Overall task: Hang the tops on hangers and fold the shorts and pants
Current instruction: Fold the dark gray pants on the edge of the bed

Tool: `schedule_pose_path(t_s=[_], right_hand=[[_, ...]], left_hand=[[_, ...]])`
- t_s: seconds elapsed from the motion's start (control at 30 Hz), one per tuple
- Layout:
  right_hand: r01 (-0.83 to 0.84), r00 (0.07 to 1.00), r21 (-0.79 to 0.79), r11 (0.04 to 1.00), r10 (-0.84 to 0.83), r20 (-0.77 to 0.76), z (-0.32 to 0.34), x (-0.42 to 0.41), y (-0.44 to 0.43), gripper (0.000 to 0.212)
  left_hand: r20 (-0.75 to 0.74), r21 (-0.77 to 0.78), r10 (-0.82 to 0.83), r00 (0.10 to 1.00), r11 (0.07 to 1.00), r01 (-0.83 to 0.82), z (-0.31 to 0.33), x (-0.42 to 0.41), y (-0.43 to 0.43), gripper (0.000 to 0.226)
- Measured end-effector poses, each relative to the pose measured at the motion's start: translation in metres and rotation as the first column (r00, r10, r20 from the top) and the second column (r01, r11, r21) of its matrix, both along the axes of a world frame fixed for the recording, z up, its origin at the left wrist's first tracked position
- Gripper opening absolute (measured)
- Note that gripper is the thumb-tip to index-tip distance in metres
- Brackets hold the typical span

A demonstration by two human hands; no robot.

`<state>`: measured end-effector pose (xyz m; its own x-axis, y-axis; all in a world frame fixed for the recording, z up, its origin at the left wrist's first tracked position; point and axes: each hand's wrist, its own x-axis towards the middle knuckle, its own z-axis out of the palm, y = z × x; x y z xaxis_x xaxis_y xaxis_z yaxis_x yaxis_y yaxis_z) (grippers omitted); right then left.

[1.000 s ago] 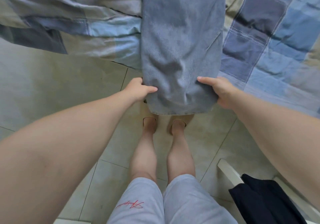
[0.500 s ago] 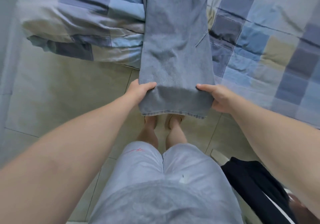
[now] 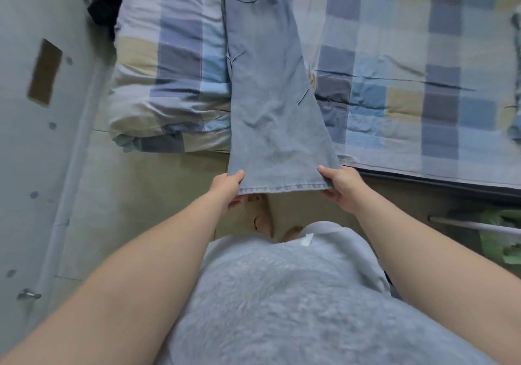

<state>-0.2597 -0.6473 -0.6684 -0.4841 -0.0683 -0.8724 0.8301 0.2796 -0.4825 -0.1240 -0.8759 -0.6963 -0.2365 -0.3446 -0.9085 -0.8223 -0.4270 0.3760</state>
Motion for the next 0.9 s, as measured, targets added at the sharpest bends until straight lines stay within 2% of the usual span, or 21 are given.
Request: schedule_pose_path(t_s=[0.1,0.43,0.7,0.9], right_hand=[[0.024,1.0,-0.047,0.999,-0.024,-0.012,0.011,0.023,-0.003,0.005],[-0.019,1.0,-0.107,0.994,0.017,-0.017,0.033,0.132,0.023,0.003],[-0.029,0.995,-0.132,0.991,0.041,0.09,0.024,0.239,0.062,0.012],[-0.074,0.989,-0.116,0.99,0.088,0.122,0.026,0.263,0.067,0.01]], left_hand=[[0.035,0.032,0.102,0.994,0.994,-0.104,0.014,0.012,-0.008,0.028],[0.033,-0.044,0.153,0.988,0.988,-0.151,0.043,0.117,0.017,0.021],[0.123,-0.06,0.066,0.99,0.996,-0.059,0.042,0.225,0.046,0.02],[0.139,-0.052,0.047,0.989,0.998,-0.04,0.041,0.252,0.046,0.02]])
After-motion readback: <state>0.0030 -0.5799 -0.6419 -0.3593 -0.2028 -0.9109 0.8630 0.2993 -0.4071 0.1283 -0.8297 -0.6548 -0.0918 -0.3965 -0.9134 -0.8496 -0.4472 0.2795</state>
